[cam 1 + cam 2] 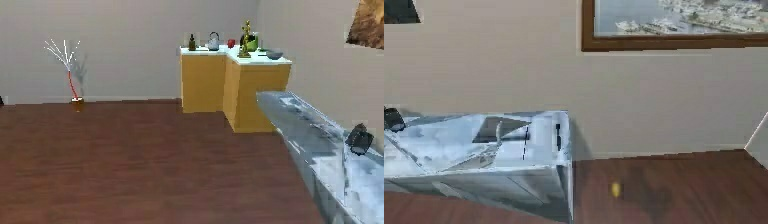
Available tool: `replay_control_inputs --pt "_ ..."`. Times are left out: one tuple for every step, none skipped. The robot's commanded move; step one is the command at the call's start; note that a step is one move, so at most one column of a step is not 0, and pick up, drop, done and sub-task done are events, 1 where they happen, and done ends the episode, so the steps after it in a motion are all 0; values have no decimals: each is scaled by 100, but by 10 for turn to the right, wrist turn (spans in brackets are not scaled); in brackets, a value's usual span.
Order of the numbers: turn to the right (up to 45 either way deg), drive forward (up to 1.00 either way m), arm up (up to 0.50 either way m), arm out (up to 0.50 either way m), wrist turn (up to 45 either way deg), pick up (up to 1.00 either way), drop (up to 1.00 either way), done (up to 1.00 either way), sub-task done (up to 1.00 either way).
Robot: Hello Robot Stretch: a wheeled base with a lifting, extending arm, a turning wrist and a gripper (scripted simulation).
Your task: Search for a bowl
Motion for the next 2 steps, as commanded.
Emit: replay_control_inputs --pt "0 100 0 0 0 0 0 0 0" --pt "30 0 0 0 0 0 0 0 0"
